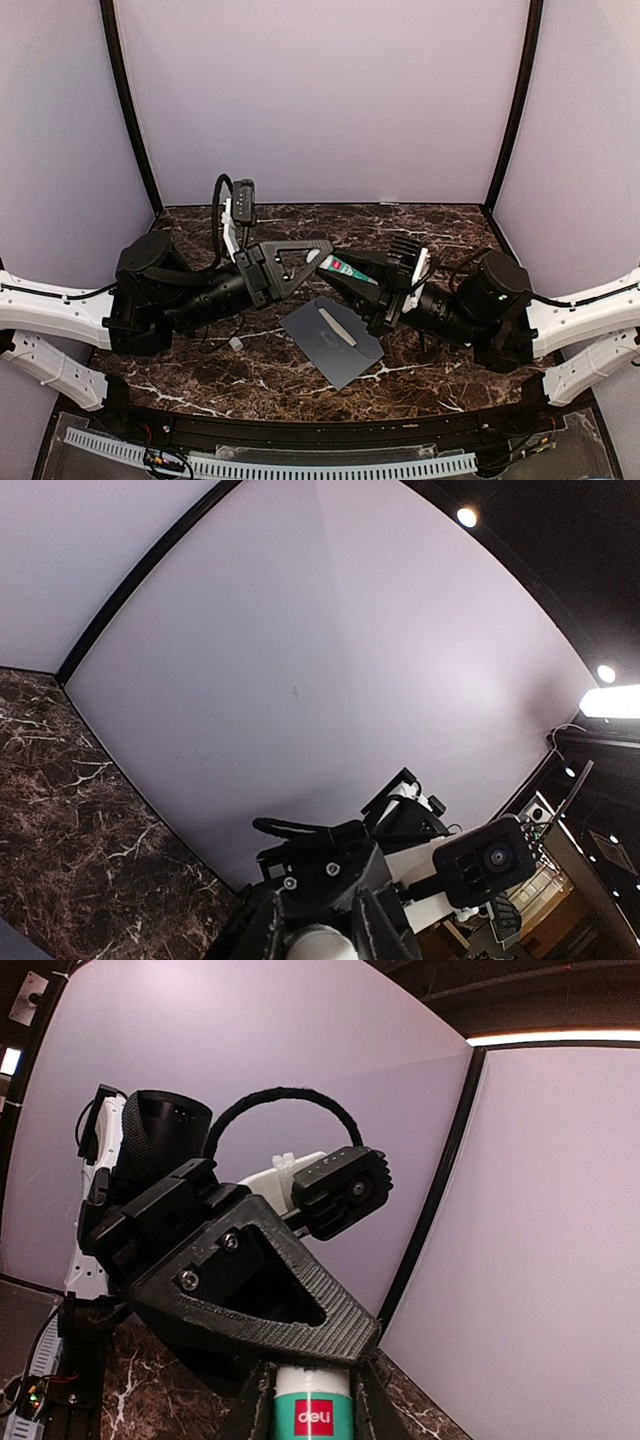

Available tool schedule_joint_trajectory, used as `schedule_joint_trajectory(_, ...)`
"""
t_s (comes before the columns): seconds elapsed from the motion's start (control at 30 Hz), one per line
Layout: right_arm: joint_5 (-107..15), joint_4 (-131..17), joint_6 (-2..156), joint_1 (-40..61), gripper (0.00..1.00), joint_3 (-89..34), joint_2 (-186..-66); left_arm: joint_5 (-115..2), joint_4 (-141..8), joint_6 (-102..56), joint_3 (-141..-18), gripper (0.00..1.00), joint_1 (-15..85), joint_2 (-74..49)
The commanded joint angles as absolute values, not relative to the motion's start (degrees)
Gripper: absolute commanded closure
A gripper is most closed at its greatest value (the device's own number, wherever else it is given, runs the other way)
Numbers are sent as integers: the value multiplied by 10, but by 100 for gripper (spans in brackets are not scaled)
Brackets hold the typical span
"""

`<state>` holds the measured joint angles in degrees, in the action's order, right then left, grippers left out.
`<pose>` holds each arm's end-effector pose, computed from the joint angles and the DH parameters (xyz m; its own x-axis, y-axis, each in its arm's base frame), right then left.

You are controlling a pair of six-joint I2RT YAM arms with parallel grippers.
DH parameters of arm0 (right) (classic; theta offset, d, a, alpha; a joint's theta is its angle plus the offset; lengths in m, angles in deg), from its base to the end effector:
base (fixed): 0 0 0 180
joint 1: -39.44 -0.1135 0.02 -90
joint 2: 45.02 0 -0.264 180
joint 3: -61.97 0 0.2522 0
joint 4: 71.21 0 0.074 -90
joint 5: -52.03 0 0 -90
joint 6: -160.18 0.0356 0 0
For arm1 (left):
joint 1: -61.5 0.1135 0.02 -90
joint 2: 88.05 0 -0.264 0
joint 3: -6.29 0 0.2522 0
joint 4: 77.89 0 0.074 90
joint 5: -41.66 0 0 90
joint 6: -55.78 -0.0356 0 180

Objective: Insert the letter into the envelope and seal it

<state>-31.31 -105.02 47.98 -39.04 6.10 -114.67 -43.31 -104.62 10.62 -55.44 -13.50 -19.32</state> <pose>0.0591 0.2695 0.3384 0.4228 0.1954 -0.8849 -0.8551 0.4093 -0.3182 0.0749 -0.2673 0.3657 -0.6015 -0.4692 -0.6466 0.7287 0.0094 -0.6847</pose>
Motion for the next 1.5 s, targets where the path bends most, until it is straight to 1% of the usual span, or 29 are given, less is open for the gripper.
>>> schedule_joint_trajectory(0.0, -305, -1085, 485, -388, 67, 57, -1143, -445, -1061, 109, -551, 100, -141, -206)
schedule_joint_trajectory(0.03, -305, -1090, 485, -388, 52, 61, -1141, -443, -1064, 112, -547, 100, -141, -208)
schedule_joint_trajectory(0.07, -305, -1097, 483, -388, 43, 66, -1140, -440, -1071, 113, -546, 100, -141, -209)
schedule_joint_trajectory(0.1, -305, -1105, 482, -388, 38, 70, -1139, -439, -1075, 117, -542, 100, -141, -211)
schedule_joint_trajectory(0.17, -307, -1118, 478, -388, 35, 78, -1138, -438, -1088, 122, -538, 100, -141, -213)
schedule_joint_trajectory(0.27, -314, -1128, 472, -389, 35, 82, -1140, -441, -1108, 133, -534, 100, -141, -213)
schedule_joint_trajectory(0.57, -319, -1145, 467, -388, 44, 87, -1144, -437, -1135, 144, -526, 100, -141, -215)
schedule_joint_trajectory(0.7, -319, -1144, 468, -389, 52, 85, -1147, -437, -1132, 142, -528, 100, -141, -214)
schedule_joint_trajectory(0.97, -320, -1132, 470, -389, 57, 74, -1157, -437, -1132, 139, -531, 100, -141, -213)
schedule_joint_trajectory(1.17, -321, -1129, 471, -388, 72, 70, -1158, -435, -1127, 137, -532, 100, -141, -212)
schedule_joint_trajectory(1.33, -320, -1126, 471, -388, 77, 65, -1160, -431, -1126, 135, -532, 100, -141, -212)
schedule_joint_trajectory(1.47, -320, -1128, 472, -388, 86, 64, -1161, -429, -1126, 133, -530, 100, -141, -212)
